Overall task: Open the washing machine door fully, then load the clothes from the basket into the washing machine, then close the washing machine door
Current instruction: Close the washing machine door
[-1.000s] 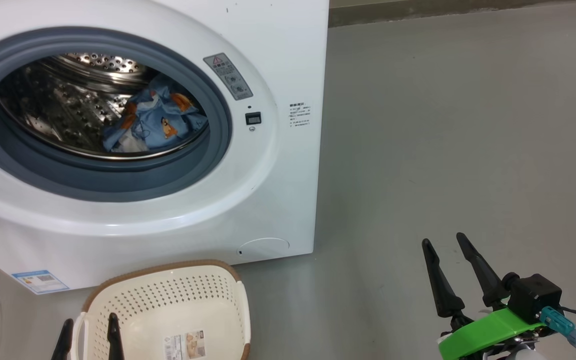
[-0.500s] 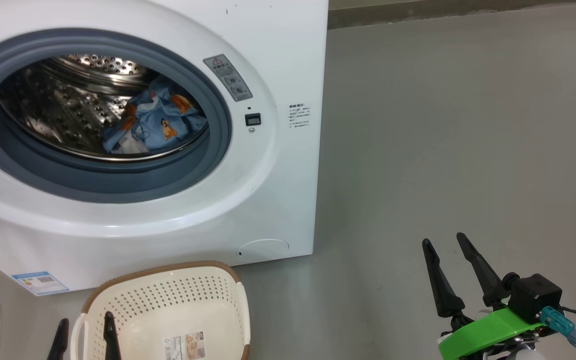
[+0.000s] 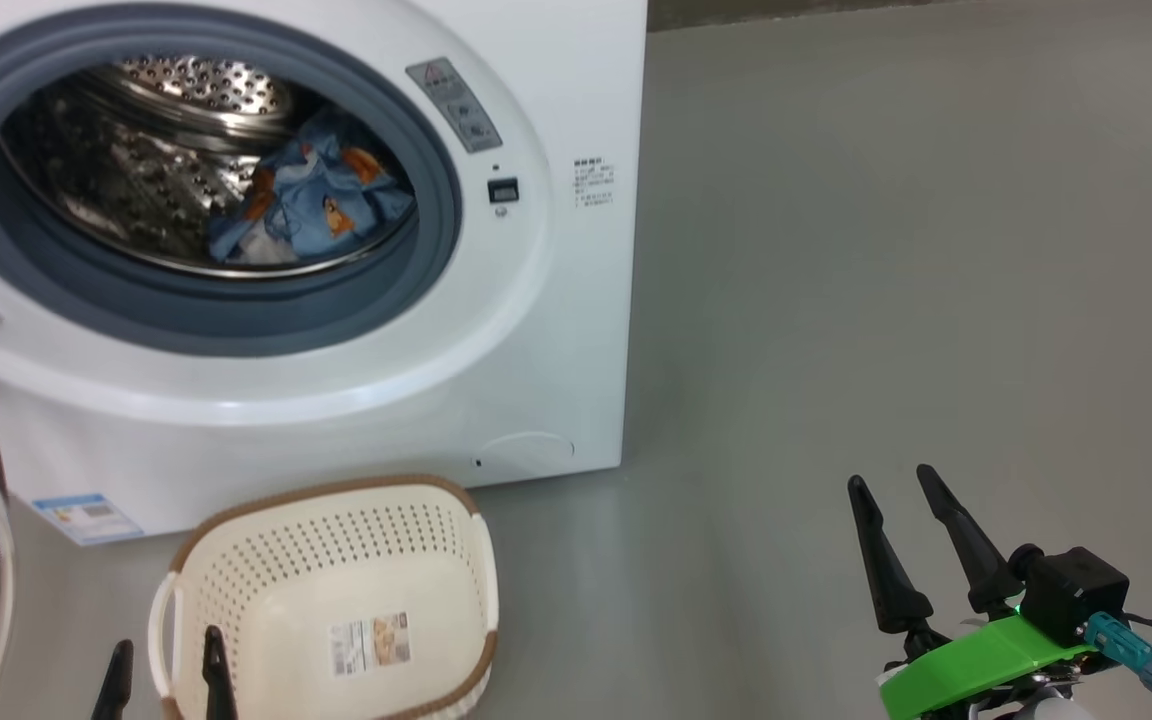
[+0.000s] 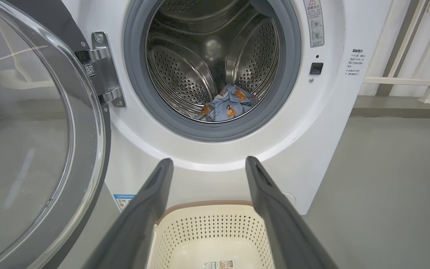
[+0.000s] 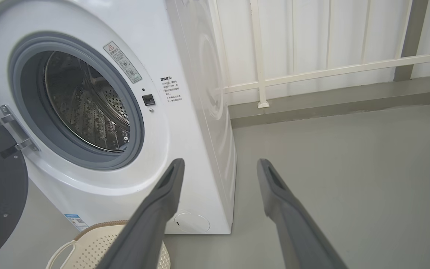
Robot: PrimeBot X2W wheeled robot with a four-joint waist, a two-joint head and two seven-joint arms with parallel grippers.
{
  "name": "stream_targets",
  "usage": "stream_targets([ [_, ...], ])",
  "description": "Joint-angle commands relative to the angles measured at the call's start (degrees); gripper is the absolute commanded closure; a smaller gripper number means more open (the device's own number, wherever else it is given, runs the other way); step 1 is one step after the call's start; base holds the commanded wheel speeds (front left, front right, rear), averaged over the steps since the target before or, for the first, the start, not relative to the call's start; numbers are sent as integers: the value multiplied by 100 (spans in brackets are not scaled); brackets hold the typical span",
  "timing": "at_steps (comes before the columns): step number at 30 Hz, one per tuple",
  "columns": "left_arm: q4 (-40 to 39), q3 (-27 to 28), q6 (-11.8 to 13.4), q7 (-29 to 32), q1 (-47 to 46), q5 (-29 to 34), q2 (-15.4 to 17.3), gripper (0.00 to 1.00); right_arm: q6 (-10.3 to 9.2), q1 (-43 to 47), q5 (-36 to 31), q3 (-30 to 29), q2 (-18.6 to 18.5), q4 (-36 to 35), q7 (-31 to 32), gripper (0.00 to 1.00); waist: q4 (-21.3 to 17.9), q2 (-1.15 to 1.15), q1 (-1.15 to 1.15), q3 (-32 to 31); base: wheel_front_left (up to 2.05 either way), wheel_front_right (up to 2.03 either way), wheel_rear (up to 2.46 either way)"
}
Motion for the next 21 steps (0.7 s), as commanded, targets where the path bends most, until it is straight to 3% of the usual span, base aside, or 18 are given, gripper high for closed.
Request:
stream_targets([
  [1, -82, 176, -9, -29, -273, 49, 62, 0, 9, -26, 23, 123, -11, -148, -27, 0, 5, 0, 0, 15, -213, 213, 0],
  [11, -97, 133, -4, -29, -431, -47, 62, 0, 9, -48, 22, 78, 9, -175, -27, 0, 43, 0, 0, 39, -162, 162, 0],
  [21, 12, 70, -48, -29, -384, -105, 62, 0, 9, 12, -17, 62, 10, -181, -27, 0, 205, 0, 0, -55, -37, 37, 0],
])
